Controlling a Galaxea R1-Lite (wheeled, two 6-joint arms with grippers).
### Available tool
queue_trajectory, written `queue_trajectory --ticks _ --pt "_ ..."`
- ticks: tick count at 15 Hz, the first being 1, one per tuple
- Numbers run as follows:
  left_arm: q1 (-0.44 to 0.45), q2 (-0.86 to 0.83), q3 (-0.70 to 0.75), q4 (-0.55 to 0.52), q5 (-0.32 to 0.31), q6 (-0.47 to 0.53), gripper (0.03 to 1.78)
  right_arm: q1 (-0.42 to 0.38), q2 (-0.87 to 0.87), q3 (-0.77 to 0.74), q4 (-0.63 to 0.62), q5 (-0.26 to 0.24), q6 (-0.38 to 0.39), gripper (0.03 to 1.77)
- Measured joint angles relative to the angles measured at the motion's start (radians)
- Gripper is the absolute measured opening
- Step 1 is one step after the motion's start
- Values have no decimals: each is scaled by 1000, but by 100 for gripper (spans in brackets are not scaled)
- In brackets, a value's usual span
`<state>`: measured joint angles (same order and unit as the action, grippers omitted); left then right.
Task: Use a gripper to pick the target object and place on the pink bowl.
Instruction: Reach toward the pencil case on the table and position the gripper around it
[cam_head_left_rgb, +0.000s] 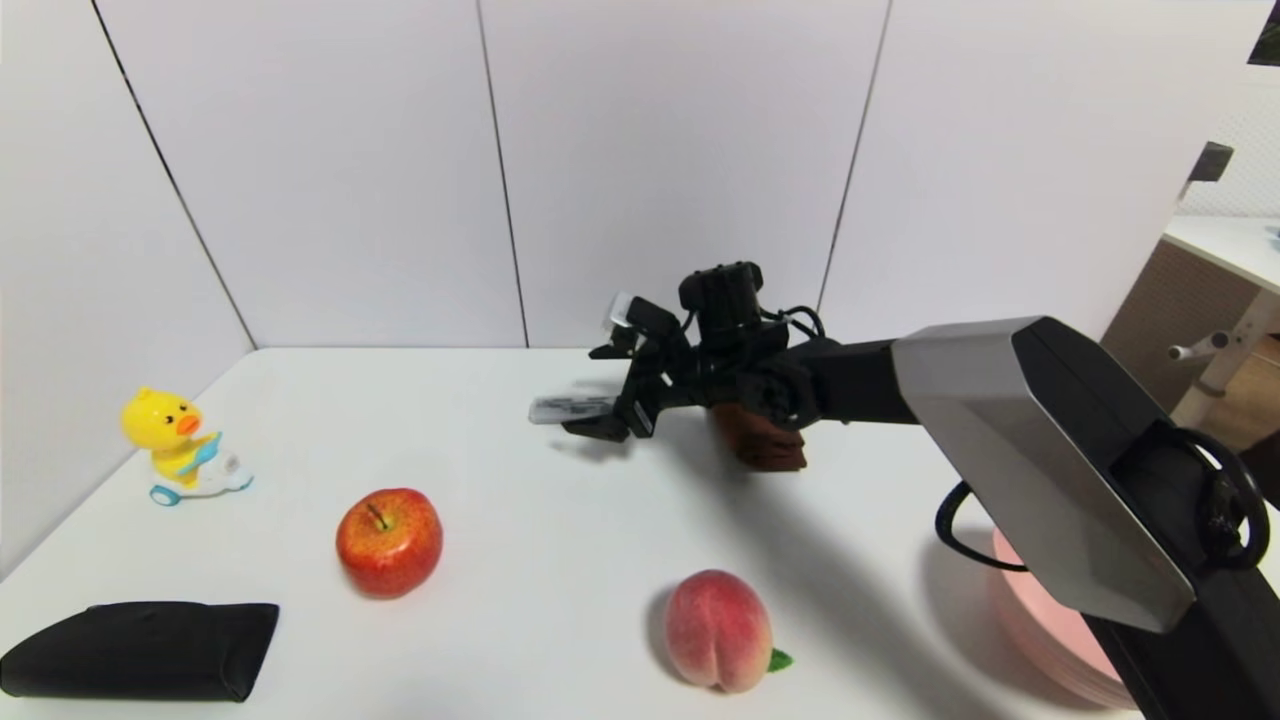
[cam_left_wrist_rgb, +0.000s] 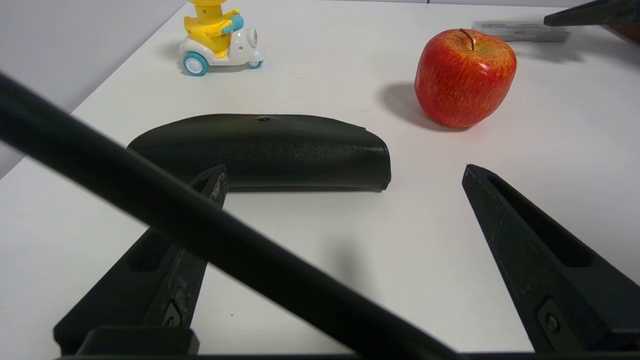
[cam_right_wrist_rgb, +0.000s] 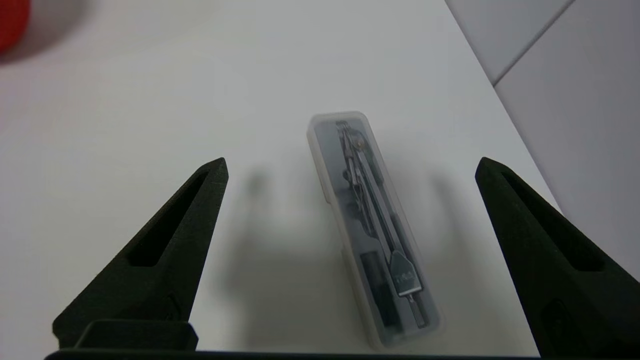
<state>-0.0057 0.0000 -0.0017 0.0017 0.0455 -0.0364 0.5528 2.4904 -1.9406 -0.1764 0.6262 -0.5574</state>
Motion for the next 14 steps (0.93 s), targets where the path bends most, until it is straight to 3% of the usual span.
queue_trajectory --ticks 8,12,14 --pt "0 0 0 0 0 0 169 -6 65 -5 2 -48 18 171" --pt "0 0 0 0 0 0 169 -3 62 -6 19 -50 135 171" --pt "0 0 0 0 0 0 169 -1 61 -10 33 -50 148 171"
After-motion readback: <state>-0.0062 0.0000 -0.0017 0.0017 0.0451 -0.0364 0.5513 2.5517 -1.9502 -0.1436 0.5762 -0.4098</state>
